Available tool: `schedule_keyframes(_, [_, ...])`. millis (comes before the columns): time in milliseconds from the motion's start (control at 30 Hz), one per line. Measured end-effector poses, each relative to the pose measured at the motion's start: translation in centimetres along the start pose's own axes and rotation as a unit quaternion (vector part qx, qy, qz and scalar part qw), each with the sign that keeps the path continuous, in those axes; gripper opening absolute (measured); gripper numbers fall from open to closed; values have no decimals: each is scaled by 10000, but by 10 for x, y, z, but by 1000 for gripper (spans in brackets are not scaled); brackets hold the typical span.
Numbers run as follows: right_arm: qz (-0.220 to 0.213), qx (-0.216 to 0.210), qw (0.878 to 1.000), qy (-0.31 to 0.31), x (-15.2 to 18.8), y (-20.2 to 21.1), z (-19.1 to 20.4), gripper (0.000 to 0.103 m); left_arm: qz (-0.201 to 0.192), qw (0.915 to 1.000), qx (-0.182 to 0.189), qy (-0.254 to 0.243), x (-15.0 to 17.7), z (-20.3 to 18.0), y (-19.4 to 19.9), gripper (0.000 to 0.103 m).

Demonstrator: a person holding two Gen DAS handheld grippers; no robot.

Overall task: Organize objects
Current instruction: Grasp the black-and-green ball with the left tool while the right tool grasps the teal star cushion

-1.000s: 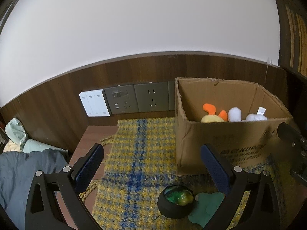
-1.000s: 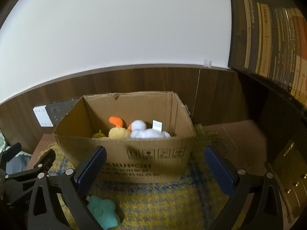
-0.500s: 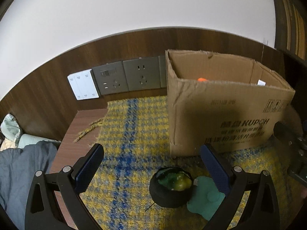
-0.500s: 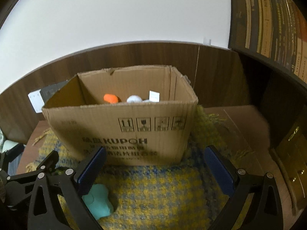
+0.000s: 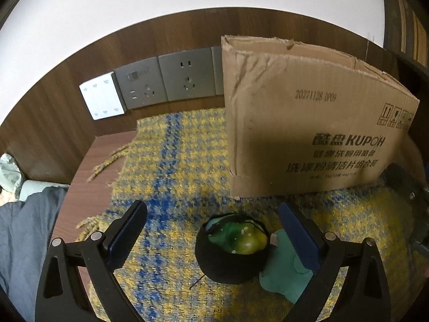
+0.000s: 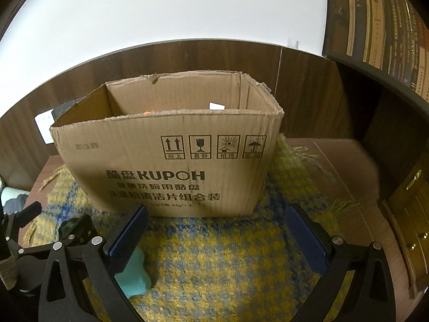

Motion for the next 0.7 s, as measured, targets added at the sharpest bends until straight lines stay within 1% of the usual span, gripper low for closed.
schedule_keyframes(133, [87,14,10000,10,4,-7,0,102,110,9999,28,-15,4,-3,-7,94])
schedule_keyframes(233, [212,-20,9998,-9,9,-15,0,102,205,9998,60,-31,8,-5,-12,87])
schedule_keyframes(300, [269,-44,9996,-9,11,-19,1,102,269,9996,125,-45,9,-7,-14,79])
schedule_keyframes(333, [277,-47,9996,-9,11,-19,1,102,312,9993,173,-53,10,-8,-15,78])
schedule_keyframes(400, [281,-57,9996,-4,11,-20,1,102,434,9987,265,-66,13,-12,-20,68])
schedule_keyframes(467, [282,-60,9996,4,11,-20,1,102,564,9979,322,-75,18,-14,-25,62])
schedule_keyframes(700, [292,-83,9995,0,11,-21,1,102,532,9981,284,-126,21,-16,-23,61])
Point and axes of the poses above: each gripper's, at about its wrist camera, not at the fingertips, and y roughly against the way its jaws point, z to its left, x to its underside, the point moved 7 cm from there along -y, roughly the way its jaws point, and after that the axes turned 7 degrees about y, right-handed, at the moved point
